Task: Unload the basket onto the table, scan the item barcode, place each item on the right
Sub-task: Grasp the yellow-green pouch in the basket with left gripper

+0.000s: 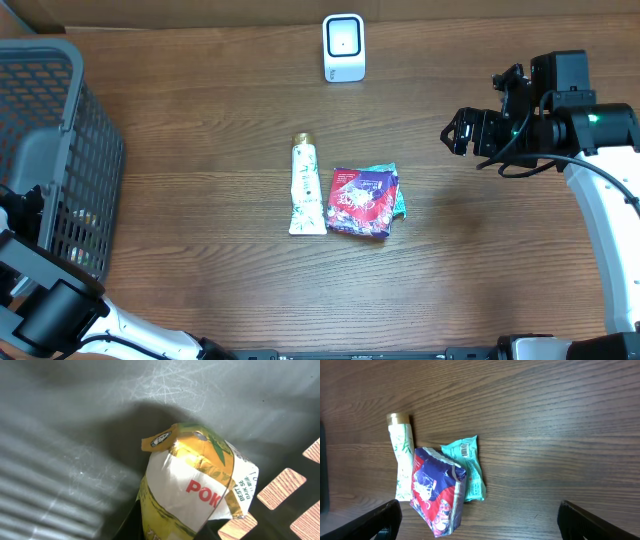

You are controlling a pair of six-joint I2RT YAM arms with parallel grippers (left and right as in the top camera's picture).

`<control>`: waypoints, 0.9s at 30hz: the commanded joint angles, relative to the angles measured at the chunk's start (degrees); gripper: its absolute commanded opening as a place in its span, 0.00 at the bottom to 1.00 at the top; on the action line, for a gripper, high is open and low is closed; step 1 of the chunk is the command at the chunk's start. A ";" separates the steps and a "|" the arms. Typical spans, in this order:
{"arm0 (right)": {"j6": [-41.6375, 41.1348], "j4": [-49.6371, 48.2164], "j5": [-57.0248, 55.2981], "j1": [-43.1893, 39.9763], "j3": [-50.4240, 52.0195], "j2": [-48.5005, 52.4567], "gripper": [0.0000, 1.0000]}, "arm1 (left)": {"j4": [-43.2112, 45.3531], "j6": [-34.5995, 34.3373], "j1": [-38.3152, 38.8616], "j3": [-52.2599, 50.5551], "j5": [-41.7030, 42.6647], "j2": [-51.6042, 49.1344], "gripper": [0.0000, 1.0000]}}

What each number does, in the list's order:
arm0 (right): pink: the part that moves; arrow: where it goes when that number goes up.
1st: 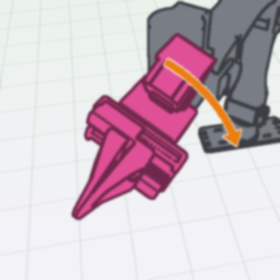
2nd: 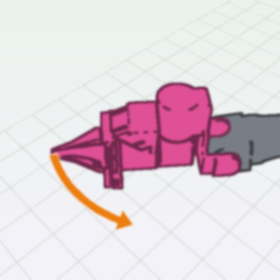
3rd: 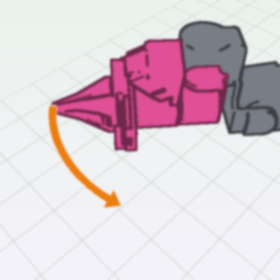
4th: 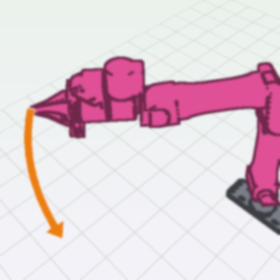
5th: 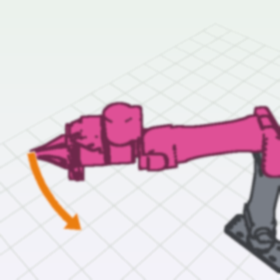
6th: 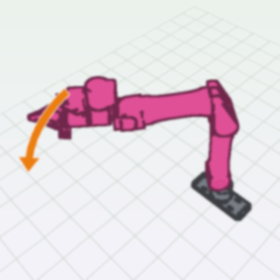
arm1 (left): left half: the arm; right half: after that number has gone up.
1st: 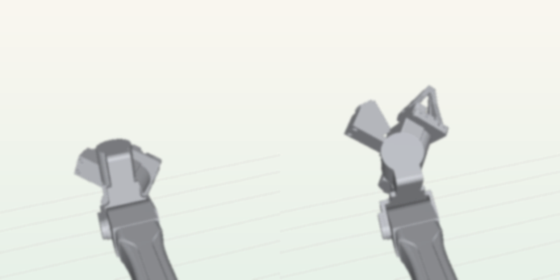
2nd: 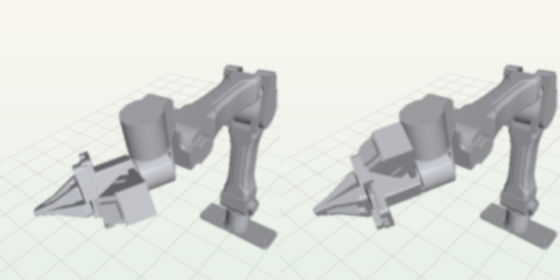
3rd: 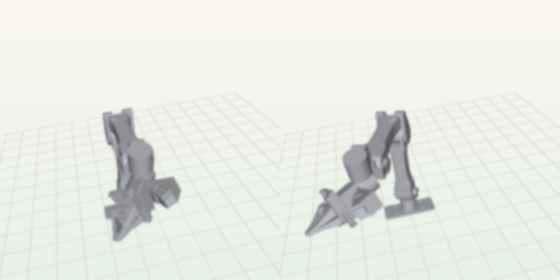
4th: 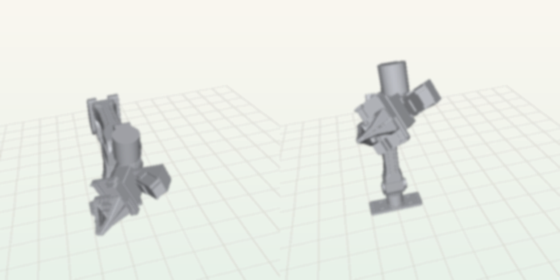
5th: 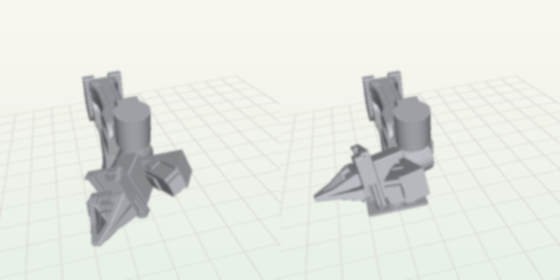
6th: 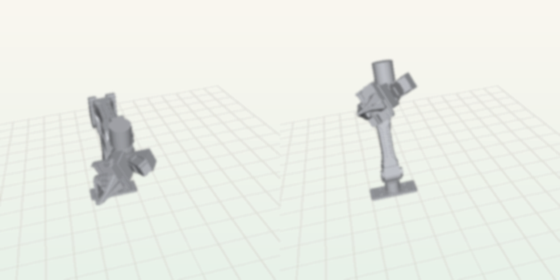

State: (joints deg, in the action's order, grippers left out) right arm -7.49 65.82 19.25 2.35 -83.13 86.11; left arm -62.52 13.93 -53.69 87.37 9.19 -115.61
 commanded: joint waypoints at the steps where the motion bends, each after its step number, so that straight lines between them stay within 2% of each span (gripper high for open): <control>1: 0.20 0.31 0.09 0.22 -0.07 -0.20 1.00 | -2.56 -1.57 0.04 3.06 -0.15 -1.07 0.04; 5: 0.20 0.52 0.09 0.22 -0.07 -0.20 1.00 | -11.50 -3.45 0.13 15.98 0.31 -1.05 0.04; 9: 0.17 0.26 0.09 0.22 -0.07 -0.20 1.00 | -21.16 -3.96 0.85 34.80 7.78 -1.05 0.04; 13: 0.17 0.33 0.11 0.22 -0.07 -0.20 1.00 | -29.14 -5.33 2.97 54.07 9.86 -0.81 0.04; 16: 0.17 0.52 0.11 0.22 -0.07 -0.20 1.00 | -34.03 -6.49 5.84 68.41 9.94 -0.39 0.04; 18: 0.15 0.61 0.11 0.22 -0.07 -0.20 1.00 | -34.29 -8.61 8.35 75.28 9.99 0.61 0.04; 21: 0.15 0.50 0.11 0.22 -0.07 -0.20 1.00 | -34.29 -9.70 13.90 79.73 10.36 4.04 0.04; 24: 0.15 0.57 0.11 0.22 -0.07 -0.20 1.00 | -34.29 -10.40 21.07 79.76 10.64 7.50 0.04; 27: 0.15 0.50 0.11 0.22 -0.07 -0.20 1.00 | -34.29 -10.75 32.13 77.92 10.29 9.68 0.04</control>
State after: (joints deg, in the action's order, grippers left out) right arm -7.46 66.61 19.27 2.35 -83.13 86.11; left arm -97.03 4.91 -29.85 165.56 17.98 -108.77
